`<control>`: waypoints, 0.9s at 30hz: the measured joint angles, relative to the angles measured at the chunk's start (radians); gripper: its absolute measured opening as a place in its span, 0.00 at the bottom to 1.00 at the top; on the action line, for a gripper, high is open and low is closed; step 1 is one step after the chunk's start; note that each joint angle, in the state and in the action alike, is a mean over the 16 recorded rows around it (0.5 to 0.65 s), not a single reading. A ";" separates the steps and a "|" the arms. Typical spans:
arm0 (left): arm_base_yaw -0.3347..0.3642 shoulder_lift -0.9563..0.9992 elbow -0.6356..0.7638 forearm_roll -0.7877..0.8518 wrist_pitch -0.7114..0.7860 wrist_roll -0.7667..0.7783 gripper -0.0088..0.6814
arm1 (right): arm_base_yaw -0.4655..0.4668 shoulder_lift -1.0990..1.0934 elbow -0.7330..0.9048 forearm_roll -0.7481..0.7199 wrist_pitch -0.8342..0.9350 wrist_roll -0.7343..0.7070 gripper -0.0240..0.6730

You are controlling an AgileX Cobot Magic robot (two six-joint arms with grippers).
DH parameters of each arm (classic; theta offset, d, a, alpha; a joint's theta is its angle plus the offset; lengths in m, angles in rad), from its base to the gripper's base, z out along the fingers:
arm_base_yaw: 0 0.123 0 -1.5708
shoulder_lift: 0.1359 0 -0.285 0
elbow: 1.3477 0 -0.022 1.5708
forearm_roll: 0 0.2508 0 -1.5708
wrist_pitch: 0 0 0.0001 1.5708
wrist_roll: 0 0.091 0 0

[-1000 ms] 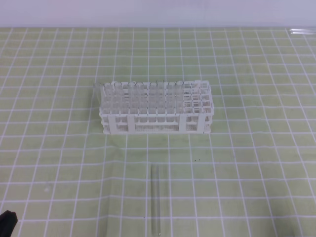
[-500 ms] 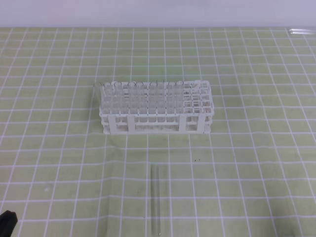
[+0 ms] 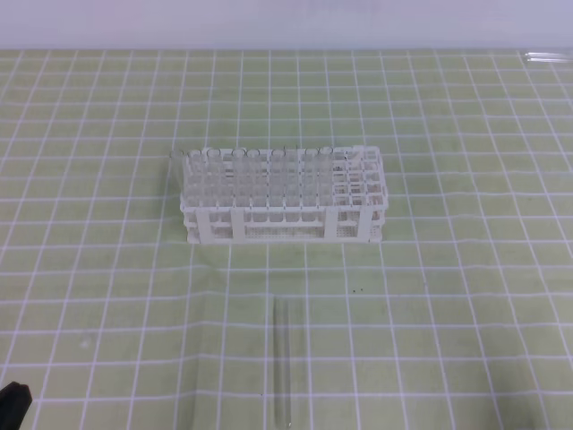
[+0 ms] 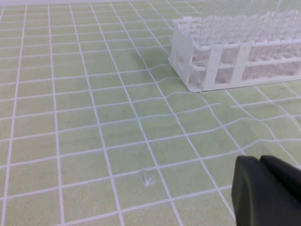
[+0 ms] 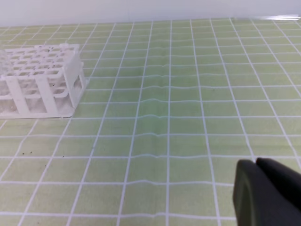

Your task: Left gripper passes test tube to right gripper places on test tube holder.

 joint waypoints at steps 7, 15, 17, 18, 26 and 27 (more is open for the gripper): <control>0.000 -0.004 0.003 -0.014 -0.035 0.000 0.01 | 0.000 0.000 0.000 0.000 0.000 0.000 0.01; 0.000 -0.006 0.004 -0.108 -0.154 -0.001 0.01 | 0.000 0.000 0.000 0.000 0.000 0.000 0.01; 0.000 -0.004 0.003 -0.130 -0.184 0.002 0.01 | 0.000 0.000 0.000 0.000 0.000 0.000 0.01; 0.000 -0.004 0.003 -0.139 -0.197 0.004 0.01 | 0.000 0.000 0.000 0.000 0.000 0.000 0.01; 0.000 -0.010 0.006 -0.189 -0.249 0.019 0.01 | 0.000 0.000 0.000 0.000 0.000 0.000 0.01; 0.000 -0.010 0.006 -0.186 -0.248 0.022 0.01 | 0.000 0.000 0.000 0.000 0.000 0.000 0.01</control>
